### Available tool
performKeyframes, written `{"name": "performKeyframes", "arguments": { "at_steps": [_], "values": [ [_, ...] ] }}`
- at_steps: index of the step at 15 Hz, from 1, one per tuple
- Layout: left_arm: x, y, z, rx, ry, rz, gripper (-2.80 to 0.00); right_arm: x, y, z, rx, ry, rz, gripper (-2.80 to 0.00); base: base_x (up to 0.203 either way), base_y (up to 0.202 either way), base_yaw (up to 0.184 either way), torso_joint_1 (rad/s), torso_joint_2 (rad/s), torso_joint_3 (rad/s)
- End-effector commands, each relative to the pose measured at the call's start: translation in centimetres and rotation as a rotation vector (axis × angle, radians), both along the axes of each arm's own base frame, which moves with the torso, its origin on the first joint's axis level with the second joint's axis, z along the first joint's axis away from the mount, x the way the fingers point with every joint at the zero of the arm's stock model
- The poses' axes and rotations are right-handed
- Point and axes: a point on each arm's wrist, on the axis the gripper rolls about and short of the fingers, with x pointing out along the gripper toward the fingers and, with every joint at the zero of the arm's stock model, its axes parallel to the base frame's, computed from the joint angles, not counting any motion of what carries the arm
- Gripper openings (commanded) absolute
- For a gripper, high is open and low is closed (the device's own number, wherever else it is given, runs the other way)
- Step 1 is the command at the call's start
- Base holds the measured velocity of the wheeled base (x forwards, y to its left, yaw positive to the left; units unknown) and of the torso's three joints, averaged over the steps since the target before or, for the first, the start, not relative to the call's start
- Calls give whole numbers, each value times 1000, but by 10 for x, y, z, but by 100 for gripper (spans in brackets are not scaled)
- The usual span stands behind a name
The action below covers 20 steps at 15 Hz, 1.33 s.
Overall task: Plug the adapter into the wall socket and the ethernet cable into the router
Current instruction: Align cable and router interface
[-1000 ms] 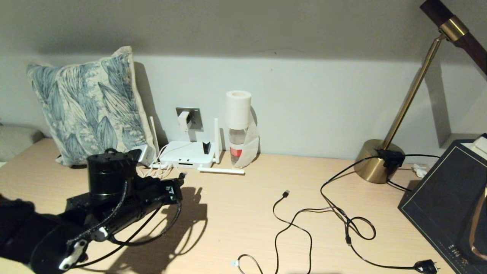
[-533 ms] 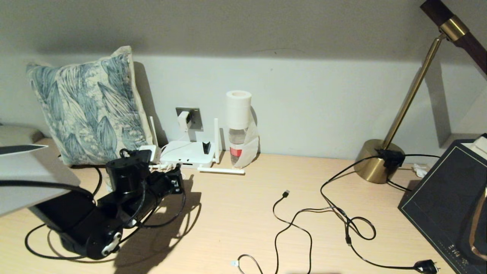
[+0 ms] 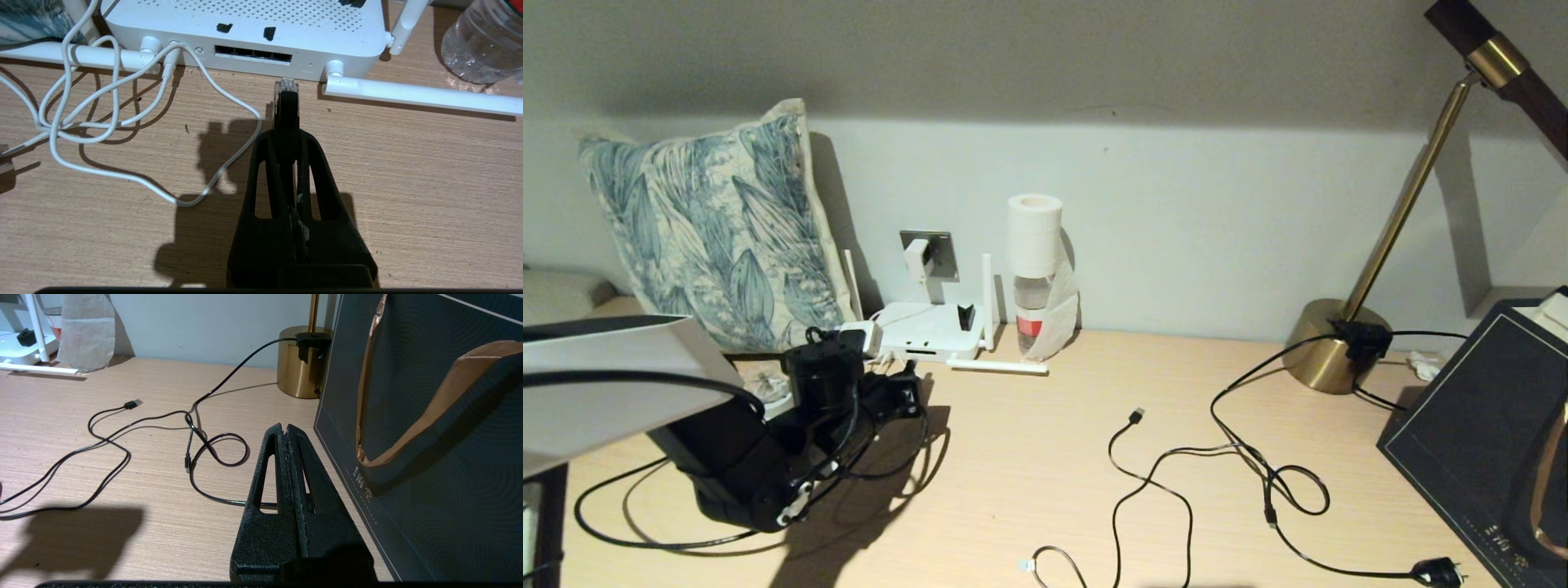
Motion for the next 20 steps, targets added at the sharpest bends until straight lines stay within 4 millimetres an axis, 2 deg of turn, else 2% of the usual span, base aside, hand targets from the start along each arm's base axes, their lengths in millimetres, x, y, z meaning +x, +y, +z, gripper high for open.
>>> {"name": "performKeyframes", "arguments": {
  "at_steps": [1,4,11,20],
  "values": [
    [4,3,0,-2,-3,9,-280,3,0,-10,0,36,1,-280,0,0,0,0,0,0],
    [6,8,4,-9,7,-7,-280,3,0,-10,0,36,1,-280,0,0,0,0,0,0],
    [8,21,-2,-12,72,-24,-280,3,0,-10,0,36,0,-280,0,0,0,0,0,0],
    [21,20,-1,-16,109,-45,-280,3,0,-10,0,36,0,-280,0,0,0,0,0,0]
  ]
}}
